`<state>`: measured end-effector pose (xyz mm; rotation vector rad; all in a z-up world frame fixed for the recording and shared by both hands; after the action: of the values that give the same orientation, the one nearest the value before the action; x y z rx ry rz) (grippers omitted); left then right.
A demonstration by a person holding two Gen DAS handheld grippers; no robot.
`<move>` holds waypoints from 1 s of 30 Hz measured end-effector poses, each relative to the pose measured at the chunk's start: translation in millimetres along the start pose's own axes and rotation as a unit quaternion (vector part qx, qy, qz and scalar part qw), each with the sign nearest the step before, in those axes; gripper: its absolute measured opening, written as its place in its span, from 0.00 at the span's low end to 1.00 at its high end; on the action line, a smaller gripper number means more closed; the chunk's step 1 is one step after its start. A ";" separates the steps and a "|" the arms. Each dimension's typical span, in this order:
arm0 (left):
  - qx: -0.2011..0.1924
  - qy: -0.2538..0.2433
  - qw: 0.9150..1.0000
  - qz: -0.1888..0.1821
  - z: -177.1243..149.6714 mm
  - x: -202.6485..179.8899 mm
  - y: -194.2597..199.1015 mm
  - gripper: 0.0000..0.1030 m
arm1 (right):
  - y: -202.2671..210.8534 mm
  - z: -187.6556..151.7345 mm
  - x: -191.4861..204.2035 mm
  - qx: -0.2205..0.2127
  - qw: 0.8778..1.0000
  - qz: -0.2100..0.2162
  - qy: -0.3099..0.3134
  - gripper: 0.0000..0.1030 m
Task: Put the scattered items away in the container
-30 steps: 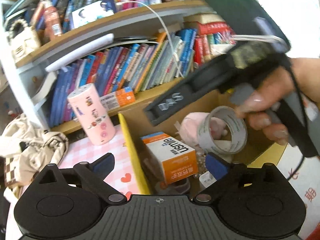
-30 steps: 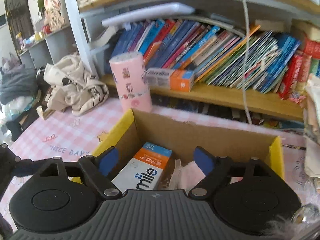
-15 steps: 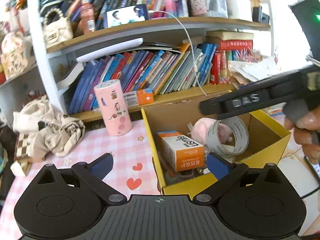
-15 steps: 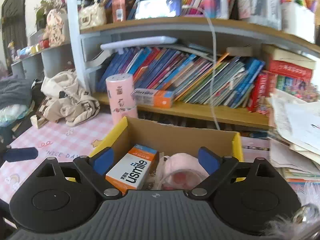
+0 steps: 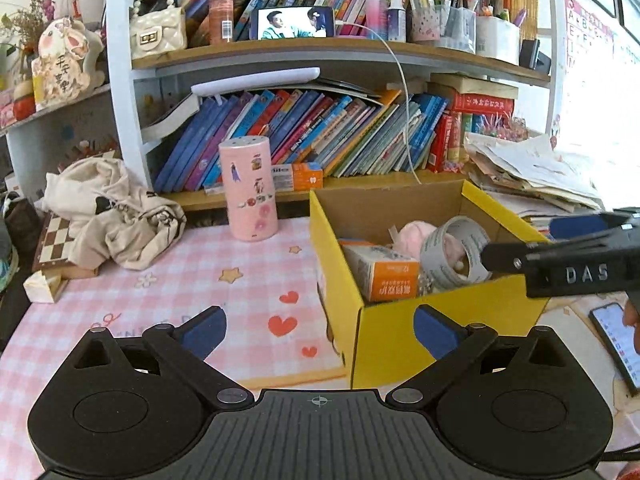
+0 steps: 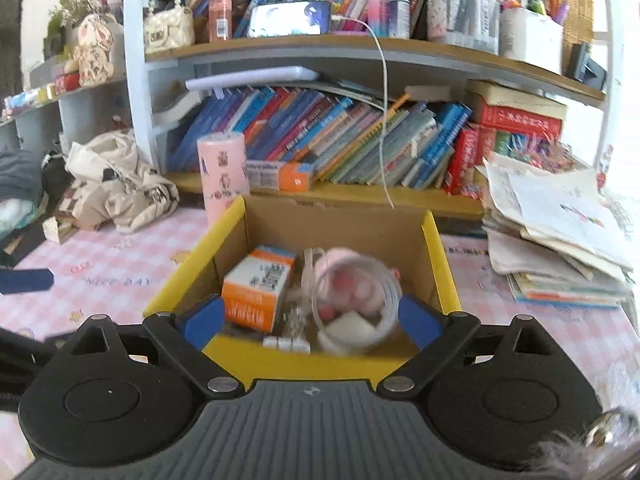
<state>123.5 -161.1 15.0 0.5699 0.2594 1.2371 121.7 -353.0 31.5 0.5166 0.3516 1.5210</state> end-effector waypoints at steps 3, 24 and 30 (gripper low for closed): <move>0.012 0.001 1.000 0.002 -11.1 7.0 4.4 0.98 | 6.0 -19.1 4.0 0.013 1.000 -0.018 -0.006 0.92; 0.072 0.039 0.997 0.003 -69.6 49.7 32.2 0.99 | 27.9 -99.8 43.9 0.099 0.991 -0.081 -0.032 1.00; 0.079 0.031 0.996 -0.012 -78.2 46.6 39.5 0.99 | 37.8 -109.7 54.6 0.105 0.991 -0.082 -0.028 1.00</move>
<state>68.5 -87.9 -23.4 0.6638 0.4184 1.2192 33.8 -288.5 -35.9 0.6785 0.5013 1.3139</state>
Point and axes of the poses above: each gripper's, at about its wrist camera, not at the fingertips, and y roughly against the way its jaws point, x to its left, z to its top, the point moved 7 cm from there along -y, roughly the way its jaws point, and after that the axes turned 6 degrees about -y, right-handed, at the moved point
